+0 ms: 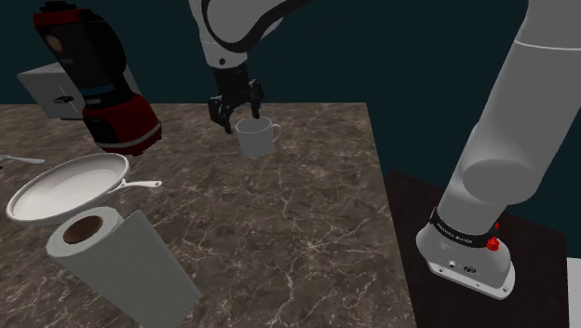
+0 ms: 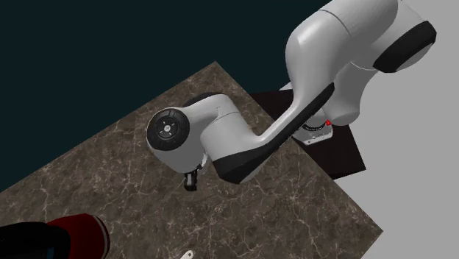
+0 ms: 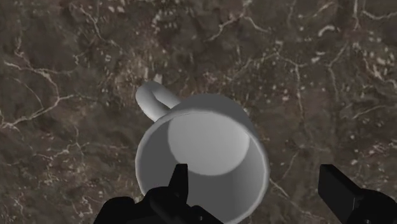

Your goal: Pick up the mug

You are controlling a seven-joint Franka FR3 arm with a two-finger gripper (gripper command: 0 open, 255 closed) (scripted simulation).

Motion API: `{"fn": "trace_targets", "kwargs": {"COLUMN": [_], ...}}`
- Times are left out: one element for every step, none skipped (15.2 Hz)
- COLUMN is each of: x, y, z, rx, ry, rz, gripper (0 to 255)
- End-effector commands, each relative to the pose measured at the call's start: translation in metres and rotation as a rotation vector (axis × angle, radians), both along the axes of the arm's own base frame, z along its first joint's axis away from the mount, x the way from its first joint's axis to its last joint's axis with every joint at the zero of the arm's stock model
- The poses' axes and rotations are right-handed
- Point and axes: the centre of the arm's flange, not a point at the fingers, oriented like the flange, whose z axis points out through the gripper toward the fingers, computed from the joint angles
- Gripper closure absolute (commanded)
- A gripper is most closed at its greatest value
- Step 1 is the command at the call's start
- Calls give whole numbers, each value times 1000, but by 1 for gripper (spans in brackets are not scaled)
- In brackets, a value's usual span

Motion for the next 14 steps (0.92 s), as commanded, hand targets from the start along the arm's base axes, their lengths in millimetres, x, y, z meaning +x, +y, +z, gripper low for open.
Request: {"fn": "trace_targets", "kwargs": {"x": [9,9,9,9,9,9,9,9,9,9,9,9,9,9], "y": [10,10,10,10,10,10,10,10,10,10,10,10,10,10], "z": [-13,-18,-23,-29,-34,-39,-44,-47,-47,-47,-48,-48,-47,-47], "rx": [0,0,0,0,0,0,0,0,0,0,0,0,0,0], "ry": [3,3,3,3,3,3,3,3,3,3,3,3,3,3], "rz": [-3,-3,-3,-3,-3,-3,-3,-3,-3,-3,-3,-3,-3,-3], "gripper": [0,0,0,0,0,0,0,0,0,0,255,255,255,255]}}
